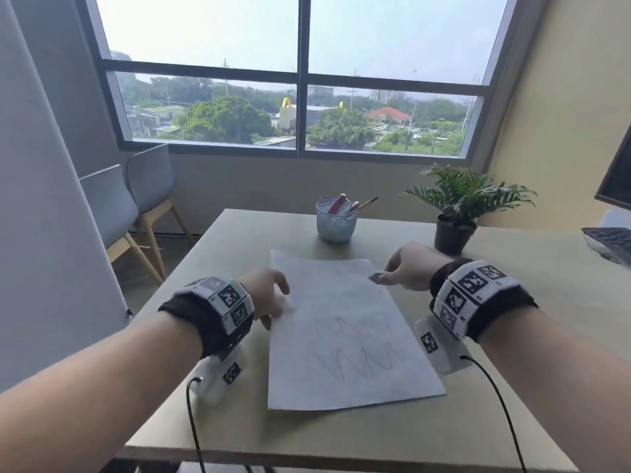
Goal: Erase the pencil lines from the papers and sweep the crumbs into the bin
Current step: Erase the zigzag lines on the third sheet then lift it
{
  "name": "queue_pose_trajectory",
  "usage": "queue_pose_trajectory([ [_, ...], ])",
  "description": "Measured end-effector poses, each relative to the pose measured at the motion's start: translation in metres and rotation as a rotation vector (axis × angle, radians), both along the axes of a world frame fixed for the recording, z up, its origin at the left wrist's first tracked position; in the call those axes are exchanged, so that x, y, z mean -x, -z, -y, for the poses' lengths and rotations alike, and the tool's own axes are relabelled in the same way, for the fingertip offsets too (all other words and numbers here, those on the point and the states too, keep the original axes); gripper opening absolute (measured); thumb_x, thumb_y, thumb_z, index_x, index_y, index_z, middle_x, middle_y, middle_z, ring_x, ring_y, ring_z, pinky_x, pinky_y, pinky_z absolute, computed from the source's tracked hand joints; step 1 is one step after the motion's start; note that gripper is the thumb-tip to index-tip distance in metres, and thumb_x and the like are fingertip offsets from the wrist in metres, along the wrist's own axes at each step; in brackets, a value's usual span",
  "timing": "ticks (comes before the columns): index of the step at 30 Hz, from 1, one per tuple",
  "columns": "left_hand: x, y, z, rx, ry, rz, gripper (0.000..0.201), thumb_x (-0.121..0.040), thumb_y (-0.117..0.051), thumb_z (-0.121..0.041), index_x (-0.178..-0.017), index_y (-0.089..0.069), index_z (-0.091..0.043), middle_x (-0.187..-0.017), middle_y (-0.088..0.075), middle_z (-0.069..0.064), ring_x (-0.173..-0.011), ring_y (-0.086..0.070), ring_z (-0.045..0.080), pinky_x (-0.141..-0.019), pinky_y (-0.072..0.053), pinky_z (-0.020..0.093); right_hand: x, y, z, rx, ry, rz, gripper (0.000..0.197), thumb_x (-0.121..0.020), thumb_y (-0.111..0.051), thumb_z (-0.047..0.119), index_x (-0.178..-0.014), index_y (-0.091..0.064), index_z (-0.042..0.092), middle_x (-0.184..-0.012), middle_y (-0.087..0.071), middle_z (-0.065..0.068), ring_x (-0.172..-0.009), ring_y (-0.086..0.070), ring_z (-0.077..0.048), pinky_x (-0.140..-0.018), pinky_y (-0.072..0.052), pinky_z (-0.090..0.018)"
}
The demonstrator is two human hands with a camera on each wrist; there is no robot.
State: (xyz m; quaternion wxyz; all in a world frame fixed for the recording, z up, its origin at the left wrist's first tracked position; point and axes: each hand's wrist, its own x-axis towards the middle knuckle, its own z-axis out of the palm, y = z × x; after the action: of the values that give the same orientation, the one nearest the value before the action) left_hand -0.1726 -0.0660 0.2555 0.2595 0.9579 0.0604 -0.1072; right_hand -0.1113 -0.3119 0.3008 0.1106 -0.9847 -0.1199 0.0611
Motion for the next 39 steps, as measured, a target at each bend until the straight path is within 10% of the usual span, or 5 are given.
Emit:
queue_pose_trajectory([
  [3, -0.004, -0.001, 0.004, -0.145, 0.043, -0.08, 0.037, -0.085, -0.066, -0.014, -0.119, -0.053, -0.022, -0.077, -0.066, -0.003, -0.045, -0.061, 0.004, -0.052, -0.048, 0.017, 0.012, 0.004, -0.023, 0.052, -0.133, -0.089, 0.038, -0.087, -0.064, 0.05, -0.099, -0.071, 0.015, -0.075, -0.065, -0.001, -0.069, -0.056, -0.014, -0.055, -0.039, -0.021],
  [6, -0.005, -0.007, 0.006, -0.412, 0.125, -0.077, 0.048, -0.087, -0.065, -0.028, -0.132, -0.047, -0.022, -0.111, -0.061, 0.002, -0.09, -0.064, 0.016, -0.074, -0.045, 0.024, 0.017, 0.016, -0.047, 0.083, -0.22, -0.182, 0.035, -0.086, -0.063, 0.051, -0.099, -0.069, 0.019, -0.076, -0.071, 0.001, -0.067, -0.059, -0.011, -0.064, -0.046, -0.024],
  [13, -0.007, -0.004, 0.011, -0.604, 0.336, -0.285, 0.096, -0.073, -0.067, -0.065, -0.15, -0.016, -0.04, -0.158, -0.01, -0.011, -0.143, -0.021, 0.016, -0.113, -0.019, 0.038, 0.02, 0.03, -0.086, 0.132, -0.309, -0.209, 0.03, -0.09, -0.062, 0.042, -0.102, -0.068, 0.015, -0.079, -0.07, 0.001, -0.063, -0.055, -0.009, -0.056, -0.04, -0.02],
  [23, -0.029, 0.006, 0.005, -0.461, 0.397, -0.308, 0.112, -0.069, -0.073, -0.062, -0.151, -0.001, -0.038, -0.157, 0.004, -0.022, -0.144, -0.013, 0.009, -0.117, -0.014, 0.034, 0.02, 0.038, -0.097, 0.177, -0.4, -0.117, 0.028, -0.087, -0.067, 0.033, -0.106, -0.072, 0.011, -0.092, -0.071, -0.005, -0.075, -0.061, -0.019, -0.059, -0.041, -0.021],
  [39, -0.028, 0.002, 0.012, -0.447, 0.381, -0.273, 0.105, -0.066, -0.078, -0.055, -0.149, -0.018, -0.033, -0.15, -0.019, -0.02, -0.135, -0.033, 0.014, -0.109, -0.03, 0.035, 0.021, 0.045, -0.102, 0.107, -0.411, -0.1, 0.025, -0.084, -0.071, 0.034, -0.101, -0.073, 0.017, -0.105, -0.068, -0.003, -0.09, -0.061, -0.02, -0.071, -0.041, -0.023],
])
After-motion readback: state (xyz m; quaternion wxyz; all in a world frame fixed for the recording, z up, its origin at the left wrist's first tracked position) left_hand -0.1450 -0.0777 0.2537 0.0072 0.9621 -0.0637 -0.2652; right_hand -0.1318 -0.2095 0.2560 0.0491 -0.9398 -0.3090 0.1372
